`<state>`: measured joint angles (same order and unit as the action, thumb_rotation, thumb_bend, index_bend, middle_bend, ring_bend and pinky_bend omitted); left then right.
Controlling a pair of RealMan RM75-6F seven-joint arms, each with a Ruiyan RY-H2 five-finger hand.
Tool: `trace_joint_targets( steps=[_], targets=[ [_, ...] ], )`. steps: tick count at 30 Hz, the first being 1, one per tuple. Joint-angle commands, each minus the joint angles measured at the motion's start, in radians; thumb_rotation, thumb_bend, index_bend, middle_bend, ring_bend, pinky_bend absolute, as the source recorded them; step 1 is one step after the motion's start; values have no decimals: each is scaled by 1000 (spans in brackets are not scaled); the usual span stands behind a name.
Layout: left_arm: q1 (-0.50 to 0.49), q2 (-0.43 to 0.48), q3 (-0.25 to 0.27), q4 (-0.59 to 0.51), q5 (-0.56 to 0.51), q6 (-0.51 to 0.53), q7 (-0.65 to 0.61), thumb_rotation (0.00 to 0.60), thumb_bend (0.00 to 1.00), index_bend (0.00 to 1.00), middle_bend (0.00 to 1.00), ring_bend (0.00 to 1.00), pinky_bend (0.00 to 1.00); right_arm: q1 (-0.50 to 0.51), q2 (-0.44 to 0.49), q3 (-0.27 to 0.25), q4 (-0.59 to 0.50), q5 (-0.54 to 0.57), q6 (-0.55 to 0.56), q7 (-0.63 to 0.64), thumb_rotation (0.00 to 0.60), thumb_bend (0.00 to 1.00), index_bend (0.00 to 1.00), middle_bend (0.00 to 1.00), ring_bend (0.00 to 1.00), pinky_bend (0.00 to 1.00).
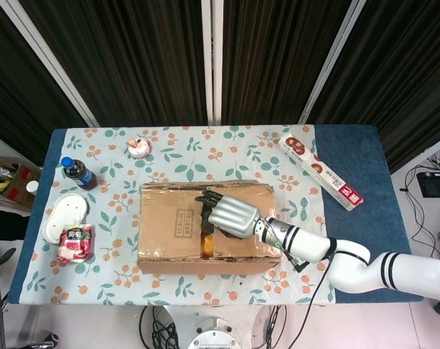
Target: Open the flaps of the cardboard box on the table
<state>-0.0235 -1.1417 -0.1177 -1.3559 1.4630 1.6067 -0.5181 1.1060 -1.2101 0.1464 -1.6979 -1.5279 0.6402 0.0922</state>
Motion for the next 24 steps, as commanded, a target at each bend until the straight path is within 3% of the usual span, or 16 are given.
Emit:
trace_joint_targets(
  steps=[1,12,24],
  targets=[
    [-2,7,-3,-10,4,2,4,600,87,6,37,56,167,-18,31,10,-21,-8,41,17,600,1000,538,411,0,0],
    [-7,39,-4,-66,20,5,34,600,87,6,37,57,167,-106,202,4,-118,-72,182,68,600,1000,528,409,0,0],
    [-29,86,-7,-167,57,6,100,600,89,6,37,57,167,-279,392,-64,-190,-214,410,171,600,1000,494,403,0,0]
  ],
)
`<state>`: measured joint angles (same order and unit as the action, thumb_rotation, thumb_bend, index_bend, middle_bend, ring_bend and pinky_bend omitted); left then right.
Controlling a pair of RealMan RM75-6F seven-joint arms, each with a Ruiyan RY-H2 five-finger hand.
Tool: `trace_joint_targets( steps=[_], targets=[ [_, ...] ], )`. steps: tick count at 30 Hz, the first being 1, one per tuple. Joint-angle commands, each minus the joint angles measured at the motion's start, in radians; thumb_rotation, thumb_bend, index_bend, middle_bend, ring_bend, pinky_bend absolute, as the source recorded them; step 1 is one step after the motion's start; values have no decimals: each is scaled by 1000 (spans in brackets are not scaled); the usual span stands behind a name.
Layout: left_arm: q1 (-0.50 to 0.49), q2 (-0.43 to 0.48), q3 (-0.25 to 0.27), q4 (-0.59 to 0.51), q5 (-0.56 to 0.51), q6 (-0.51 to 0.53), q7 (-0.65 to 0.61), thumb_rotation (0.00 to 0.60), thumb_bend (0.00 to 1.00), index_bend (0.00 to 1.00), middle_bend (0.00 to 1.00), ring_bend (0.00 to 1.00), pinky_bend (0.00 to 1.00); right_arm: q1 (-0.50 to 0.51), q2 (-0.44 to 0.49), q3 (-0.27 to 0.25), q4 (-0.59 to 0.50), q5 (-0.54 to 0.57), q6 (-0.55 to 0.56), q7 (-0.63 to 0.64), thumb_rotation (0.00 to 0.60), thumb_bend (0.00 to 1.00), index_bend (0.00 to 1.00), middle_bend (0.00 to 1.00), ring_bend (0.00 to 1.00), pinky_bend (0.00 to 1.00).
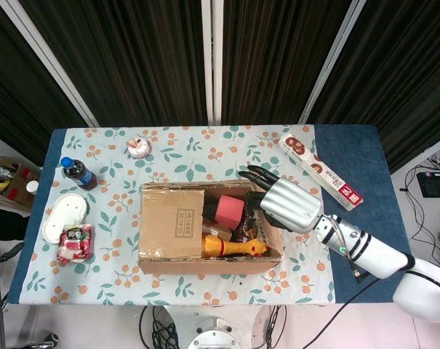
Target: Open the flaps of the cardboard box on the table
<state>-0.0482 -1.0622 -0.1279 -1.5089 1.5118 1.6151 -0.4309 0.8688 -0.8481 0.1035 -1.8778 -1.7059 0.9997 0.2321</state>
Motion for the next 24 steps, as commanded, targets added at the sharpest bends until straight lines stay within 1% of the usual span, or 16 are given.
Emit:
trace_joint_targets(
  steps=[1,9,13,18,22,24],
  targets=[
    [-6,8,4,-22,11,-3,21,600,89,6,37,57,167,-59,43,-27,-10,-49,76,45,600,1000,493,402,0,0],
    [-21,27,7,-83,32,-11,71,600,89,6,37,57,167,-174,100,-68,14,-127,233,98,600,1000,489,397,0,0],
    [-30,39,5,-126,44,-10,108,600,89,6,37,56,167,-250,132,-88,26,-161,338,107,600,1000,485,394,0,0],
    [-34,53,6,-172,56,-3,144,600,88,6,37,57,167,-354,166,-124,68,-188,463,147,600,1000,485,426,0,0],
    [-33,58,11,-190,63,1,163,600,89,6,37,57,167,-417,171,-148,120,-196,521,172,600,1000,485,445,1,0],
    [-31,57,14,-196,66,4,168,600,89,6,37,57,167,-433,172,-153,135,-191,528,182,600,1000,485,455,6,0]
  ],
)
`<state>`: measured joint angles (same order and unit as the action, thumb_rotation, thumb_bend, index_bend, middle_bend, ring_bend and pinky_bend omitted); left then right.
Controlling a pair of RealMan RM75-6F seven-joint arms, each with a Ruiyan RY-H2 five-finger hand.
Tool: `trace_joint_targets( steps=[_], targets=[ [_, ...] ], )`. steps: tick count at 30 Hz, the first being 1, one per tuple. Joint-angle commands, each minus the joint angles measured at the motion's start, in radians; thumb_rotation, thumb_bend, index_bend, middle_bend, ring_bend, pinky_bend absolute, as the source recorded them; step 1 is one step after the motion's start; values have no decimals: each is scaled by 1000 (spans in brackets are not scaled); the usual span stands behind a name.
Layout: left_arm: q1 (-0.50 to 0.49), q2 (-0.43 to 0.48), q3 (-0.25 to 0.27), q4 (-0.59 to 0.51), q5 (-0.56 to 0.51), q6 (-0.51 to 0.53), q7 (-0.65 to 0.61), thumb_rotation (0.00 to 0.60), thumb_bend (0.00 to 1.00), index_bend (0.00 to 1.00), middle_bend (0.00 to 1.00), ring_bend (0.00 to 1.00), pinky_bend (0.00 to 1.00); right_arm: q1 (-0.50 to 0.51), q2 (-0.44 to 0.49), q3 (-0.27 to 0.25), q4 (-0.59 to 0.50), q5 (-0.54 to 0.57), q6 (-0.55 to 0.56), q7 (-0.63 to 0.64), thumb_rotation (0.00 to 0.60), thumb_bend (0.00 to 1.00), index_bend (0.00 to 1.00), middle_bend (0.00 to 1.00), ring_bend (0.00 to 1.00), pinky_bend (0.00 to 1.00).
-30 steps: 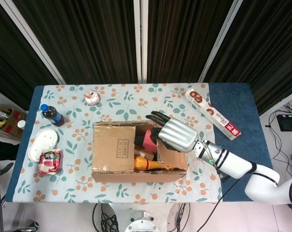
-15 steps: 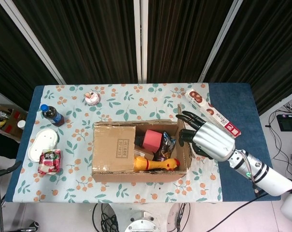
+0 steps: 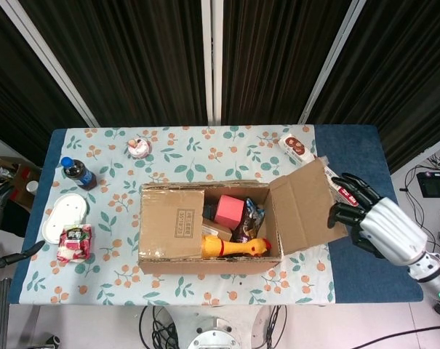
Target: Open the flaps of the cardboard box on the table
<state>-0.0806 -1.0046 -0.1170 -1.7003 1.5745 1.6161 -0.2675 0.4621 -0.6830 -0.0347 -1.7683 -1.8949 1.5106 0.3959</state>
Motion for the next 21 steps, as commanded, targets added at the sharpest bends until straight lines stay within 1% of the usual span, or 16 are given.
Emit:
trace_joint_targets(
  steps=[1,3,5,7,9,10,11,12,13,15,16,18,20,21],
  targets=[
    [2,-2,5,-8,6,6,8,600,89,6,37,56,167,-33,6,-14,32,5,17,21,600,1000,484,459,10,0],
    [5,-6,9,-10,11,11,13,600,89,6,37,56,167,-36,3,-7,34,19,9,15,600,1000,468,450,9,0],
    [10,-9,13,-11,15,19,18,600,89,6,37,56,167,-29,-4,8,21,30,-8,-7,600,998,401,395,2,0],
    [16,-13,18,-9,17,27,19,600,89,6,37,57,167,-11,-17,32,-3,46,-33,-41,600,976,308,315,0,0],
    [21,-16,22,-4,18,32,15,600,89,6,37,57,167,15,-28,58,-36,70,-73,-80,600,943,169,223,0,0],
    [24,-19,24,1,17,35,11,600,89,6,37,56,167,37,-36,78,-63,92,-108,-104,600,920,115,193,0,0],
    [26,-21,26,6,17,37,8,600,89,6,37,57,167,57,-43,94,-84,109,-138,-119,600,856,61,165,0,0],
    [28,-24,27,10,16,39,4,600,89,6,37,57,167,80,-52,111,-103,127,-169,-132,600,764,26,144,0,0],
    [31,-28,29,18,15,41,-2,600,89,6,37,57,167,111,-65,133,-125,154,-215,-151,600,686,11,130,0,0],
    [35,-34,30,30,10,44,-13,600,89,6,37,57,167,162,-88,166,-152,200,-292,-197,600,464,0,82,0,0],
    [38,-39,31,39,4,47,-22,600,89,6,37,56,167,196,-106,187,-167,231,-344,-238,600,375,0,56,0,0],
    [43,-47,32,56,-5,49,-36,600,89,6,37,56,167,246,-139,217,-182,274,-414,-316,600,172,0,9,0,0],
    [48,-56,34,77,-16,47,-53,600,89,6,37,57,167,301,-196,249,-181,312,-472,-401,600,37,0,0,0,0],
    [50,-60,34,86,-21,46,-61,600,89,6,37,57,167,323,-221,259,-175,330,-496,-435,600,8,0,0,0,0]
  ],
)
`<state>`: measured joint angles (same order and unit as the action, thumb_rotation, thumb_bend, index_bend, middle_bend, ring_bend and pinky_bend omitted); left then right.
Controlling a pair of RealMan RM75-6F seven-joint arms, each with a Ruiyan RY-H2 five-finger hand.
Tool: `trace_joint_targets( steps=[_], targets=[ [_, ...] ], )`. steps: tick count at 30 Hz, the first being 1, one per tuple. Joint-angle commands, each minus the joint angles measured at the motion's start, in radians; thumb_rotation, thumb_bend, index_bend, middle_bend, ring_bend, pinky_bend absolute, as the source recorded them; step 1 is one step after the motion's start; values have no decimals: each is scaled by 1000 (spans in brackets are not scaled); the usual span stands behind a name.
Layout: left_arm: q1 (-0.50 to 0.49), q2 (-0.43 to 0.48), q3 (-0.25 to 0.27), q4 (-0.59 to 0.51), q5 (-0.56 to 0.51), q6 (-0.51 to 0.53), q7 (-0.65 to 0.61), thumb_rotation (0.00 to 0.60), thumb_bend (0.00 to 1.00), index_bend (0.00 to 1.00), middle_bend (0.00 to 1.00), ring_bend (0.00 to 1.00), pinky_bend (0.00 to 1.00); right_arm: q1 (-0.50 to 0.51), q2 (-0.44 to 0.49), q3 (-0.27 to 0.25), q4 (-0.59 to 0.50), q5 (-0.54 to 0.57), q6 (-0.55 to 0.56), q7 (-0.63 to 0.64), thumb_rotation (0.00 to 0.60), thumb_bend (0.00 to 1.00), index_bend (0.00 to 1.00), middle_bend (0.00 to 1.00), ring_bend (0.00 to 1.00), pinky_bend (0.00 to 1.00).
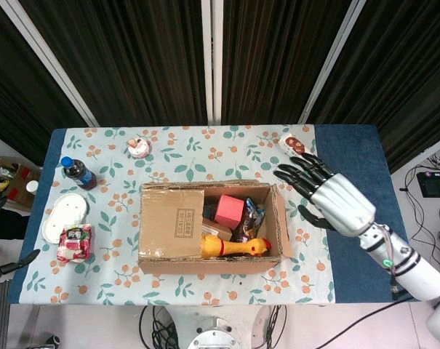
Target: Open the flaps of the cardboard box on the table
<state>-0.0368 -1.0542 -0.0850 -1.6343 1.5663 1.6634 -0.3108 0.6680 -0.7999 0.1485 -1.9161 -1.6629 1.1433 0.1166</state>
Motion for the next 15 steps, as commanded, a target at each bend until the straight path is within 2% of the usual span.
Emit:
trace_joint_targets(
  steps=[1,7,15],
  targets=[
    [8,-15,3,32,-19,-4,-27,600,89,6,37,57,167,145,-138,87,-19,127,-163,-195,600,0,0,0,0,0],
    [9,-37,-2,85,-41,-17,-72,600,89,6,37,56,167,265,-300,119,51,277,-293,-351,600,0,0,0,0,0],
    [-6,-61,-10,149,-64,-55,-111,600,90,6,37,57,167,350,-493,112,156,413,-328,-491,600,0,0,0,0,0]
  ],
)
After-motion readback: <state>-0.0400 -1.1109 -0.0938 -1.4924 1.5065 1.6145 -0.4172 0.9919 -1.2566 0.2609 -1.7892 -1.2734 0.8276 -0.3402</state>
